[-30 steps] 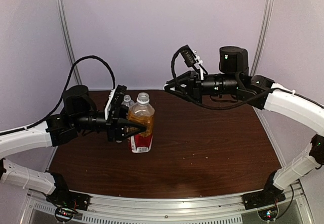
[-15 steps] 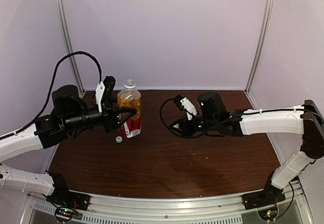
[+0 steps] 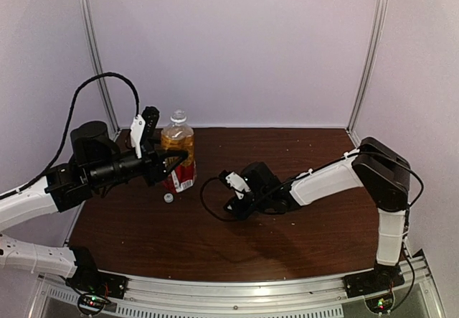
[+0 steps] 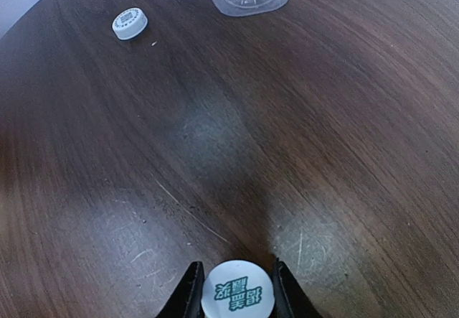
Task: Unscrew the bottle caps
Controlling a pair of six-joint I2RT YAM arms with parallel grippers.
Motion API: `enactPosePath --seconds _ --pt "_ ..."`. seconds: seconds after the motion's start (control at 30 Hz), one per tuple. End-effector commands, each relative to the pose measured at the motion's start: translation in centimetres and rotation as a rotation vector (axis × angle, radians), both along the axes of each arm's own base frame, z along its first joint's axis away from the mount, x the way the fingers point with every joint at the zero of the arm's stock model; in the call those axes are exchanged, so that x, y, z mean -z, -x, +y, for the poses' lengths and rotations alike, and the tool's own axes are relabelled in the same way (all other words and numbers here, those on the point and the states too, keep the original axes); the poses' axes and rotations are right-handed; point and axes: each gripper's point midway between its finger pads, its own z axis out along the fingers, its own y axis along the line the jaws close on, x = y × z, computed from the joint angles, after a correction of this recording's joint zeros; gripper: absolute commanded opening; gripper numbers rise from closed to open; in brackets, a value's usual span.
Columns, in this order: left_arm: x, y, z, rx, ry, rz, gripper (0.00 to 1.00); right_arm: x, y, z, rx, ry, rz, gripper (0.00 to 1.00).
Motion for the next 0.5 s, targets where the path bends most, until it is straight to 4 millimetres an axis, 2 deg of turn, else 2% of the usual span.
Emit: enactPosePath --seconds 0.0,0.13,0.27,0.37,0.47 --pt "-0.7 -0.1 0.4 -0.018 0.008 -0.036 0.36 -0.5 -1.1 1.1 0.006 -0.007 -0.057 0.22" --pt "-0.6 -0.1 0.5 -0.019 0.006 -0.037 0.36 0.5 -1.1 1.1 0.001 0.018 -0.050 0.29" --pt "-0.4 -0.2 0.4 -0.019 0.002 -0.036 0.36 0.2 -1.1 0.9 -0.002 0.031 -0.054 0.46" --pt "-0.4 -0.2 0.4 -0.020 0.001 -0.035 0.36 -1.4 -1.3 0.5 0.011 0.027 -0.082 0.62" --pt "-0.2 -0.2 0.4 -0.017 0.000 -0.034 0.36 -3.2 -1.3 -0.2 0.019 0.017 -0.108 0.73"
